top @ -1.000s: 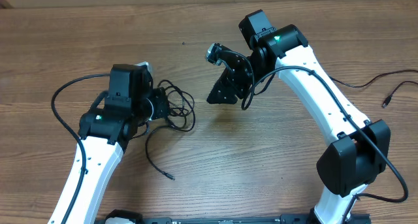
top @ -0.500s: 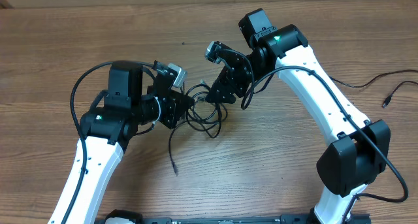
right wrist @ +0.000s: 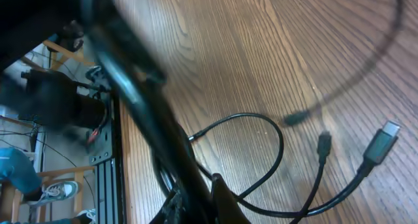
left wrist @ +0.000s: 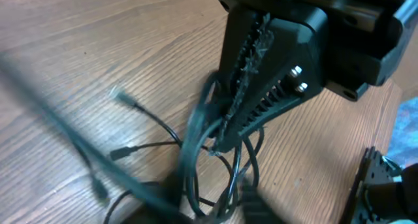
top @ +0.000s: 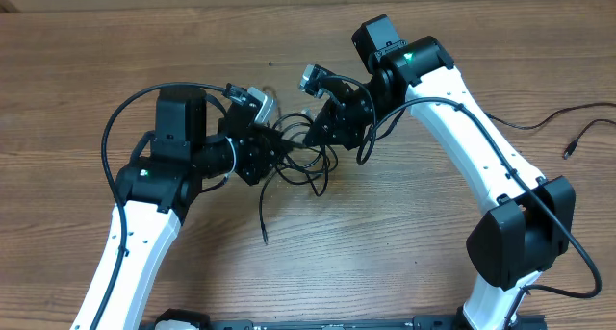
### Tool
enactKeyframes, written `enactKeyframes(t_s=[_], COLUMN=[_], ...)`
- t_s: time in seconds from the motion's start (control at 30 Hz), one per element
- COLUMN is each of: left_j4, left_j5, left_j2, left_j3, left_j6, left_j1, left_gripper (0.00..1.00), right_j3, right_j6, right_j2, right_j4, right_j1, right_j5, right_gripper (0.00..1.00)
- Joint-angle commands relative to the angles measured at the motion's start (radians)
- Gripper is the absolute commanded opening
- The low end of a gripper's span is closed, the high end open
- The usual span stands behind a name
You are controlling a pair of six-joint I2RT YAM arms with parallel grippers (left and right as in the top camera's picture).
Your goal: Untangle cables
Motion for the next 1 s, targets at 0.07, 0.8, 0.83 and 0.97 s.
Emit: enactKeyframes(t_s=[0.07,0.8,0.83,0.97], left_j4=[-0.008,-0.044,-0.041,-0.039], left_j5=[0.022,-0.112,-0.112,-0.109], left_j2=[-0.001,-0.002,-0.002,-0.002], left_j3=[0.019,0.019,0.019,0.019], left_j6=[-0.06,-0.483,-0.49,-0.489], left_j1=[0.001,0.106,0.106,0.105], left_gripper=[0.99,1.0,0.99,1.0], right_j3=[0.013,0.013,0.013,0.013], right_j6=[-0.003,-0.003,-0.003,-0.003], right_j2=[-0.04,-0.04,-0.04,-0.04], right_j4=[-0.009,-0.145,-0.145,-0.144], right_j1=[-0.023,-0.238,-0.238,-0.238], right_j5=[-0.009,-0.23,-0.254,-0.334], right_gripper=[0.04,0.04,0.04,0.04])
